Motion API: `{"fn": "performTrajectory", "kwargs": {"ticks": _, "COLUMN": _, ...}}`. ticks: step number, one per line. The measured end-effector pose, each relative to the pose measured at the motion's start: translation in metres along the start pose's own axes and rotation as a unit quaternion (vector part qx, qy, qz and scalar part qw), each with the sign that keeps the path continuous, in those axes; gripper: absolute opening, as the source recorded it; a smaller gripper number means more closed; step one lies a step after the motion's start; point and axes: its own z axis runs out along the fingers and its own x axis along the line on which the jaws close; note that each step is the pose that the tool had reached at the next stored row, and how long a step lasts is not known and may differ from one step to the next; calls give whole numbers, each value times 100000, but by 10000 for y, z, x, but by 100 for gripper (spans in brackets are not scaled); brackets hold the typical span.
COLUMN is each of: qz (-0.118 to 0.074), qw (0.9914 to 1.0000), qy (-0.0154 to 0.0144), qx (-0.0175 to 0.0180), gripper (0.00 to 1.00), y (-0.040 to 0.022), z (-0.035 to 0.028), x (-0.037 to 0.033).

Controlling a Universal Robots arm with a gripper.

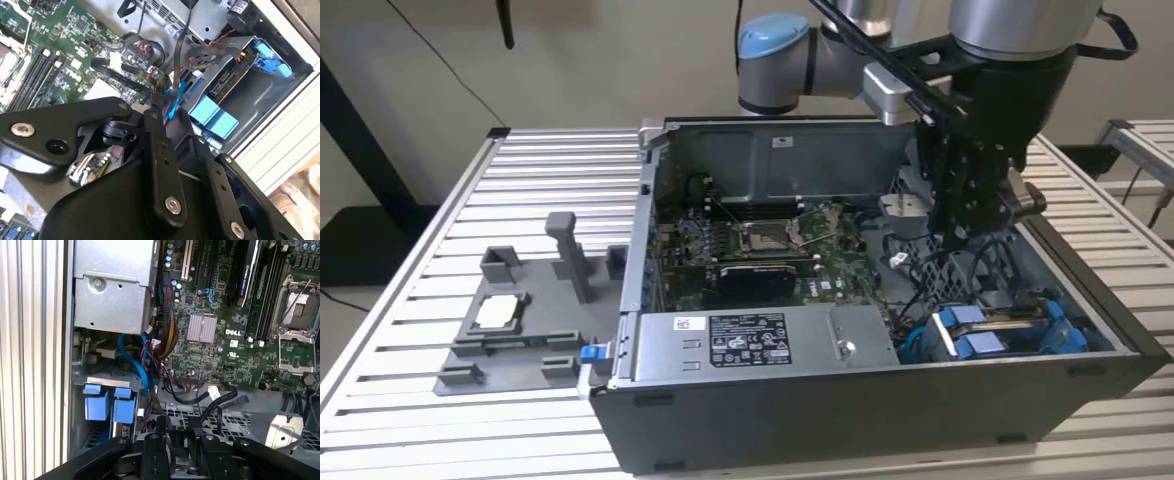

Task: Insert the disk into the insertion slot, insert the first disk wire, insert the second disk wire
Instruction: 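Insert the second disk wire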

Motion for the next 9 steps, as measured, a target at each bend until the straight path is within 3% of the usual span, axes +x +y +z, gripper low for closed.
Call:
{"fn": "performTrajectory", "kwargs": {"ticks": 2, "qz": -154, "qw": 99997, "qy": 737, "qx": -86, "gripper": 32, "y": -1, "z": 0, "x": -25}}
{"fn": "performTrajectory", "kwargs": {"ticks": 4, "qz": -313, "qw": 99991, "qy": 1295, "qx": -137, "gripper": 32, "y": -3, "z": -7, "x": -47}}
{"fn": "performTrajectory", "kwargs": {"ticks": 9, "qz": -419, "qw": 99986, "qy": 1634, "qx": 135, "gripper": 32, "y": 1, "z": -27, "x": -80}}
